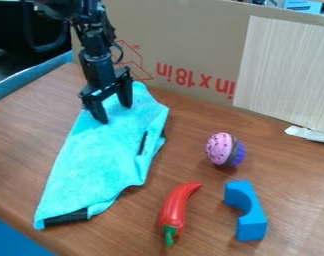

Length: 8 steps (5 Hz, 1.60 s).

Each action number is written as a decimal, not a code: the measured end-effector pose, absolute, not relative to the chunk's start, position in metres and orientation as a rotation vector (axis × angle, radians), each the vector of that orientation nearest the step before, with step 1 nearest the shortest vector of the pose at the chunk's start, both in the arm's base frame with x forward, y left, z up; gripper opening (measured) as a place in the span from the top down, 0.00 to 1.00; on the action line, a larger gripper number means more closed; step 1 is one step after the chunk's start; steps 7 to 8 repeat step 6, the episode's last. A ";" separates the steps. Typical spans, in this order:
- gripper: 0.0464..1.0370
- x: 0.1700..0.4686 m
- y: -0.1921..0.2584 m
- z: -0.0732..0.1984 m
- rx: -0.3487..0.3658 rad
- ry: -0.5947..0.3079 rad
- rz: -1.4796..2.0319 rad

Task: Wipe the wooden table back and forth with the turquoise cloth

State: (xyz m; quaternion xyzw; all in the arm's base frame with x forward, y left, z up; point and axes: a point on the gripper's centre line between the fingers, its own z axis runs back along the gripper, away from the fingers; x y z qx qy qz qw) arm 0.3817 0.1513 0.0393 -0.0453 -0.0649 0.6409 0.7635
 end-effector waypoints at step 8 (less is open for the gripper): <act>0.04 0.398 0.146 0.156 -0.173 -0.312 1.302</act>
